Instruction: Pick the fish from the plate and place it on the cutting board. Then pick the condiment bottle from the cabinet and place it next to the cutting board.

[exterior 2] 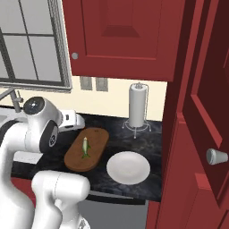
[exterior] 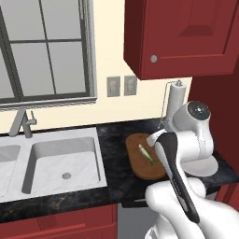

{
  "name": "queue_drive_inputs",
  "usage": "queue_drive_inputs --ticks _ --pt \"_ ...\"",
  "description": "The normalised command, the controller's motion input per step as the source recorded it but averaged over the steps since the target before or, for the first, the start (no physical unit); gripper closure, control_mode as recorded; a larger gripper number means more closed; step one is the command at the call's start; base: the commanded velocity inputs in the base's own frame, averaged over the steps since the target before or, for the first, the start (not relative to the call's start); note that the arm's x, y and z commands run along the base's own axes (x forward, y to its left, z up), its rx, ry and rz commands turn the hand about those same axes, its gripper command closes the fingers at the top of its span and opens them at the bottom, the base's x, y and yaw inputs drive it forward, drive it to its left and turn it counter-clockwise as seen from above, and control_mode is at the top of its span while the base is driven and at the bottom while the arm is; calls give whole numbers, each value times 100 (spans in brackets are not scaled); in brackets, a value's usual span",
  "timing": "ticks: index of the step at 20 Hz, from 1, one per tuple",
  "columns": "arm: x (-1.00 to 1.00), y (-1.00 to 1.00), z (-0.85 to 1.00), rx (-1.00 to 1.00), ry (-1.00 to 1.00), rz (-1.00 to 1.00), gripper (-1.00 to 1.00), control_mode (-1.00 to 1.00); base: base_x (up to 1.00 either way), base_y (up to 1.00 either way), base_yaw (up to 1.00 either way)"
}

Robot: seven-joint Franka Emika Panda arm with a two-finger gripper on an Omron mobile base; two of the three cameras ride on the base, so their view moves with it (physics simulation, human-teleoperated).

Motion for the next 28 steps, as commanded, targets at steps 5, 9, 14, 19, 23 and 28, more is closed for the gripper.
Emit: queue_drive_inputs --ticks 5,9,14,19,23,28 --pt "-47 -5 39 0 -8 0 -100 -100 0 0 0" --pt "-48 -7 35 0 -10 0 -100 -100 0 0 0" --pt "-45 -2 25 0 -14 0 -100 -100 0 0 0" --pt "-39 0 13 0 -18 0 -100 -100 0 0 0" --pt "-32 0 8 0 -17 0 -100 -100 0 0 0" --pt "-31 0 16 0 -15 0 -100 -100 0 0 0"
